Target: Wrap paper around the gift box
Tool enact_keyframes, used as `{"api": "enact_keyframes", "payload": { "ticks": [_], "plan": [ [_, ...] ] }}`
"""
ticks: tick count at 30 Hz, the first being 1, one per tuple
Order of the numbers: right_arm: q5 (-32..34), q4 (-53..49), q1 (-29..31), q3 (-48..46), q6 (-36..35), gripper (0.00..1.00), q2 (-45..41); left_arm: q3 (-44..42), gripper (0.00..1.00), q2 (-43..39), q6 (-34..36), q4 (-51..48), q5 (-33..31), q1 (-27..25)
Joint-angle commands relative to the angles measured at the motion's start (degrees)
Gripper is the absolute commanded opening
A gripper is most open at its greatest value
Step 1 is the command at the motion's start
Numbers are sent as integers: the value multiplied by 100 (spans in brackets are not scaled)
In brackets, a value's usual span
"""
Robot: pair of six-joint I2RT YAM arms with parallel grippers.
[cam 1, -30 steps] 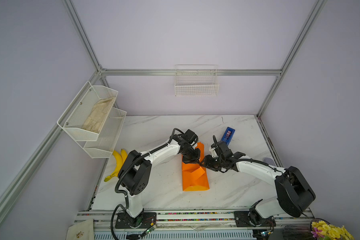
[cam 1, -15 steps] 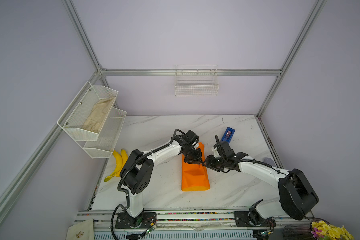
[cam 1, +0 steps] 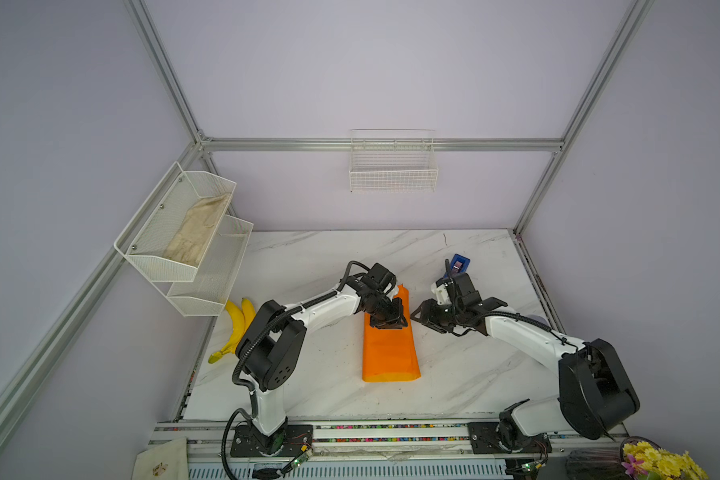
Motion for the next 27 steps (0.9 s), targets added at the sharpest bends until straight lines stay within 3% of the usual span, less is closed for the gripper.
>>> {"api": "enact_keyframes", "payload": {
  "ticks": [1, 6, 13, 20, 27],
  "plan": [
    [-590, 552, 5, -31, -16, 52, 175, -315, 15, 40, -25, -43, -111, -71],
    [-1035, 972, 5, -265, 80, 50, 517, -373, 12, 7, -38, -23, -124, -71],
    [-739, 912, 13, -697, 200, 33, 346, -86, 14, -260, 203, -353, -198, 10],
    [-554, 1009, 127, -1007, 532, 29, 88, 198, 15, -890, 503, -1044, -427, 380],
    [-232, 1221, 544, -1137, 1146, 29, -86, -347, 13, -985, 638, -1203, -373, 463]
  ]
}}
